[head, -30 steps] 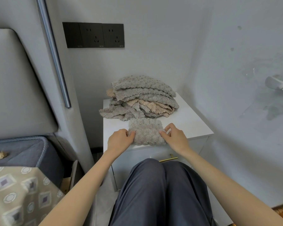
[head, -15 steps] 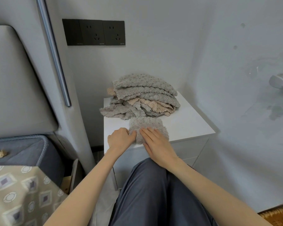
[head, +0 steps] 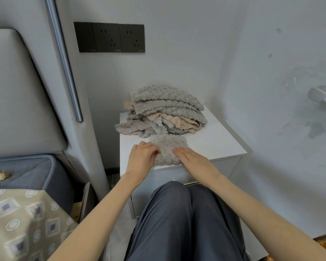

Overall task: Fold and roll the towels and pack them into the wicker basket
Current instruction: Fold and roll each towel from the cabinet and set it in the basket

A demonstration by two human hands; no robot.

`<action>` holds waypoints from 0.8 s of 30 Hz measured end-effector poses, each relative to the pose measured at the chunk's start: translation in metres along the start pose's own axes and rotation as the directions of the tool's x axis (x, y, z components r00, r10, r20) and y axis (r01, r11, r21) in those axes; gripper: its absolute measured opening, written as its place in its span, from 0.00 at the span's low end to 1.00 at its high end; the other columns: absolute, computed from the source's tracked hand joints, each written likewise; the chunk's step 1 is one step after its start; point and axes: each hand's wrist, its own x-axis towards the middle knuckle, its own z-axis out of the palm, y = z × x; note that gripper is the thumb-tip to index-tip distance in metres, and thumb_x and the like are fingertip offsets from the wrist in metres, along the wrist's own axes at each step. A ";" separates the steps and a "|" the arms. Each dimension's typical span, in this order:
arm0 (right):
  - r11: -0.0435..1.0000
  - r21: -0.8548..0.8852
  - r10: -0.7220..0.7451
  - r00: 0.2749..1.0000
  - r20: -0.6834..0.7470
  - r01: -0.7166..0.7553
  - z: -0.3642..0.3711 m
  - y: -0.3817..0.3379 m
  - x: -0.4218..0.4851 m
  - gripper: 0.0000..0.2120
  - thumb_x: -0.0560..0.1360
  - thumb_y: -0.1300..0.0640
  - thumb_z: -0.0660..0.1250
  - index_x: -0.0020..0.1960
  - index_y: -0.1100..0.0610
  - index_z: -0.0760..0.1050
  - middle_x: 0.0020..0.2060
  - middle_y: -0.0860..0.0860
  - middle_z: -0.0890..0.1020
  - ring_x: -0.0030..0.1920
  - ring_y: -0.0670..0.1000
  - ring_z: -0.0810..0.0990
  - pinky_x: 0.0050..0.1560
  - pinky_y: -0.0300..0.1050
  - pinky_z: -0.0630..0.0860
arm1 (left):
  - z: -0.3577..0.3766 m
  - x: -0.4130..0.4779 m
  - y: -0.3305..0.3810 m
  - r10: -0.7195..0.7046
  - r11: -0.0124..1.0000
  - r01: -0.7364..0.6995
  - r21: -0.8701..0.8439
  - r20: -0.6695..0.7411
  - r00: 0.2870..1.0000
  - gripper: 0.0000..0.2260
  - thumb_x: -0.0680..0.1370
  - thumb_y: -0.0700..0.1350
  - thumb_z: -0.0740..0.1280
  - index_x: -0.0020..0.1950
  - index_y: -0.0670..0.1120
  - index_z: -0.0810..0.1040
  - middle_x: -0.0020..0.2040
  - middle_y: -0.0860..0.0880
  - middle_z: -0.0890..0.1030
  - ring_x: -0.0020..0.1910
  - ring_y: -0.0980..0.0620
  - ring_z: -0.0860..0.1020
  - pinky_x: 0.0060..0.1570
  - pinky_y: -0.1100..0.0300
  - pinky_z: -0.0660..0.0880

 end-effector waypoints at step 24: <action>0.705 0.591 0.293 0.920 0.259 -0.391 -0.034 0.020 0.019 0.08 0.82 0.54 0.55 0.45 0.52 0.67 0.34 0.47 0.70 0.34 0.43 0.68 0.34 0.37 0.60 | -0.010 0.008 -0.010 -0.292 0.892 0.394 -0.219 0.385 0.876 0.21 0.81 0.55 0.59 0.39 0.38 0.71 0.34 0.43 0.74 0.35 0.48 0.69 0.38 0.55 0.63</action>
